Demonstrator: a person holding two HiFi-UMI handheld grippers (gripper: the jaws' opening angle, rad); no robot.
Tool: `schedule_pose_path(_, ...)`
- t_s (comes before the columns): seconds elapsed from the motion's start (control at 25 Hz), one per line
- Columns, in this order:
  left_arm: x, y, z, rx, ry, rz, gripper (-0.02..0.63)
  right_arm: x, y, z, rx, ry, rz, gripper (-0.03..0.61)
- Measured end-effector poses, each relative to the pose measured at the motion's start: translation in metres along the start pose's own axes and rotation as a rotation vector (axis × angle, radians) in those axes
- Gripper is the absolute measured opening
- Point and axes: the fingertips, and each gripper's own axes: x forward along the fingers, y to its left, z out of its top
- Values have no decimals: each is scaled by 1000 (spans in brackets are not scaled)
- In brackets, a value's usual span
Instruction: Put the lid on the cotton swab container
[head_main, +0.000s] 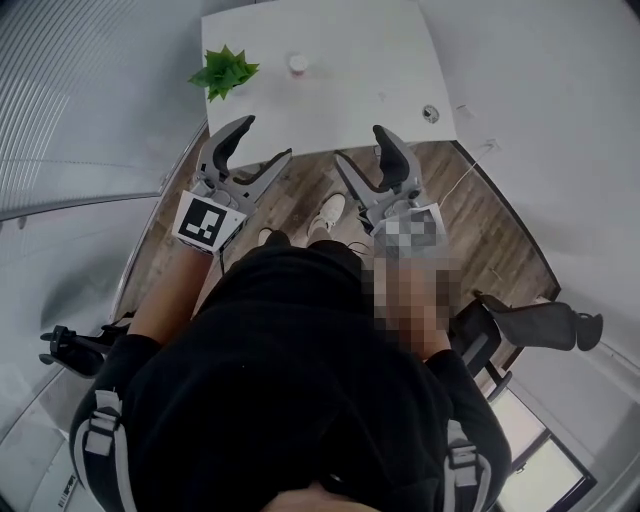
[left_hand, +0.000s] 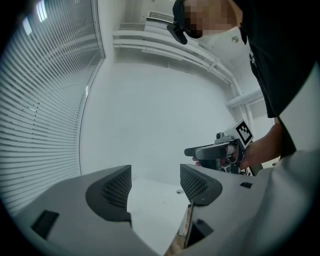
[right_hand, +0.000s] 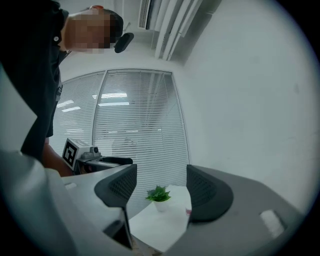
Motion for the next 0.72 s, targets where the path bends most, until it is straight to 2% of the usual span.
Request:
schedule_pose_path(0.36, 78, -5, 5, 15, 31, 46, 298, 9, -80, 12, 14, -14, 67, 308)
schedule_pose_path(0.72, 126, -15, -3, 29, 80, 146, 299, 12, -138, 2, 53, -2, 161, 308)
